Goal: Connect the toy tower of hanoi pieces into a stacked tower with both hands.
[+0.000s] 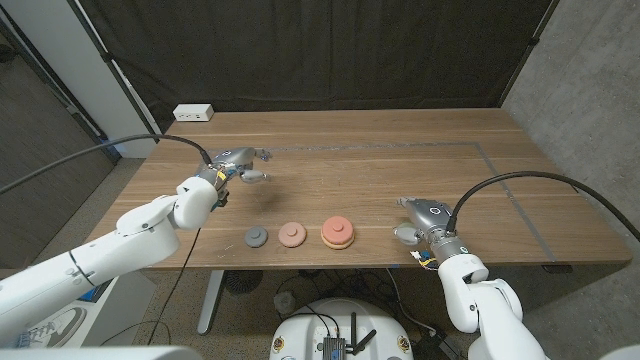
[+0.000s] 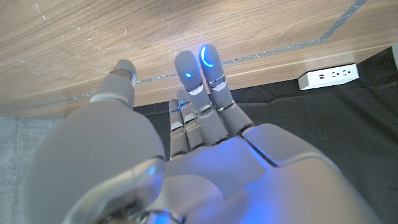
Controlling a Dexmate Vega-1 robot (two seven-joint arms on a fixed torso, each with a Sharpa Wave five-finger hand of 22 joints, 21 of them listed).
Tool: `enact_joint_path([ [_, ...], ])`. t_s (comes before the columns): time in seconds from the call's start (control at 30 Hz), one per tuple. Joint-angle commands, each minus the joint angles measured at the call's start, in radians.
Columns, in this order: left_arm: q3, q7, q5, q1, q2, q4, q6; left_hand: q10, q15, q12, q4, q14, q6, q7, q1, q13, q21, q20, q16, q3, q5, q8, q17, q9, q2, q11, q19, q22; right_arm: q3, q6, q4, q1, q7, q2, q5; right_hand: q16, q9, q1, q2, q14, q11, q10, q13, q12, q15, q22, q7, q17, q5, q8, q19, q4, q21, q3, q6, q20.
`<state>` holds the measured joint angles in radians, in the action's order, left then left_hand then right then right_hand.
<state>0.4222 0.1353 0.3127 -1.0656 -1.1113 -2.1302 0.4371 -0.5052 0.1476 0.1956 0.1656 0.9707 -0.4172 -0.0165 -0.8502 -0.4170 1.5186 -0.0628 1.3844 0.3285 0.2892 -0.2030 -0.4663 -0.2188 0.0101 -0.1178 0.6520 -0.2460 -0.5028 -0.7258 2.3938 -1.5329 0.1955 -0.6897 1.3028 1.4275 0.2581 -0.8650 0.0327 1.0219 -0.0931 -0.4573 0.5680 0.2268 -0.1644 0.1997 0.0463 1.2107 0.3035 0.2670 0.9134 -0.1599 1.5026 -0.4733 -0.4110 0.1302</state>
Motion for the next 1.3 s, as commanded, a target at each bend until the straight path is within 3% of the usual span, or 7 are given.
enact_joint_path([
  [0.03, 0.036, -0.134, 0.034, 0.066, -0.037, 0.014, -0.044, 0.011, 0.072, -0.003, 0.001, -0.004, 0.006, 0.003, -0.005, 0.002, 0.006, -0.143, -0.003, 0.008, 0.01, 0.001, -0.001, 0.002, 0.014, -0.006, -0.007, 0.001, -0.024, -0.016, -0.009, 0.025, -0.005, -0.008, -0.006, -0.001, 0.005, -0.006, -0.003, 0.01, 0.0, -0.011, 0.005, 0.007, -0.053, 0.003, -0.001, 0.005, 0.005, 0.009, 0.002, -0.001, 0.009, -0.007, -0.008, 0.086],
  [0.37, 0.036, -0.19, 0.032, 0.085, -0.046, 0.021, -0.092, 0.018, 0.072, -0.002, 0.019, -0.011, 0.016, 0.016, -0.054, 0.008, 0.01, -0.147, 0.001, 0.016, 0.011, 0.002, 0.003, 0.004, 0.031, -0.025, -0.011, 0.007, -0.031, -0.023, -0.011, 0.04, 0.001, -0.015, -0.016, -0.007, 0.005, -0.006, -0.003, 0.006, -0.002, -0.013, 0.009, 0.005, -0.054, 0.002, -0.002, 0.001, 0.006, 0.008, 0.0, -0.001, 0.009, -0.009, -0.008, 0.086],
  [0.67, 0.045, -0.274, 0.054, 0.109, -0.069, 0.002, -0.105, 0.072, 0.072, -0.014, 0.013, -0.011, 0.059, 0.015, -0.112, 0.016, 0.022, -0.145, 0.015, 0.016, 0.008, 0.01, 0.006, 0.006, 0.05, -0.014, -0.014, 0.01, -0.039, -0.028, -0.013, 0.05, -0.005, -0.02, -0.025, -0.01, 0.005, -0.005, -0.003, 0.005, -0.001, -0.014, 0.012, 0.004, -0.053, 0.001, -0.001, 0.0, 0.007, 0.009, -0.001, -0.001, 0.009, -0.01, -0.01, 0.086],
  [1.3, 0.0, -0.344, 0.02, 0.074, -0.135, -0.037, -0.174, 0.079, 0.072, -0.007, 0.0, -0.013, 0.069, 0.012, -0.106, 0.023, 0.023, -0.143, 0.017, 0.003, 0.002, 0.006, 0.016, 0.007, 0.055, 0.0, -0.016, 0.016, -0.062, -0.05, -0.015, 0.068, 0.03, -0.017, 0.006, -0.01, 0.006, -0.003, -0.004, 0.007, -0.002, -0.019, 0.018, 0.003, -0.053, 0.0, 0.0, 0.003, 0.008, 0.008, -0.002, -0.001, 0.01, -0.013, -0.013, 0.086],
])
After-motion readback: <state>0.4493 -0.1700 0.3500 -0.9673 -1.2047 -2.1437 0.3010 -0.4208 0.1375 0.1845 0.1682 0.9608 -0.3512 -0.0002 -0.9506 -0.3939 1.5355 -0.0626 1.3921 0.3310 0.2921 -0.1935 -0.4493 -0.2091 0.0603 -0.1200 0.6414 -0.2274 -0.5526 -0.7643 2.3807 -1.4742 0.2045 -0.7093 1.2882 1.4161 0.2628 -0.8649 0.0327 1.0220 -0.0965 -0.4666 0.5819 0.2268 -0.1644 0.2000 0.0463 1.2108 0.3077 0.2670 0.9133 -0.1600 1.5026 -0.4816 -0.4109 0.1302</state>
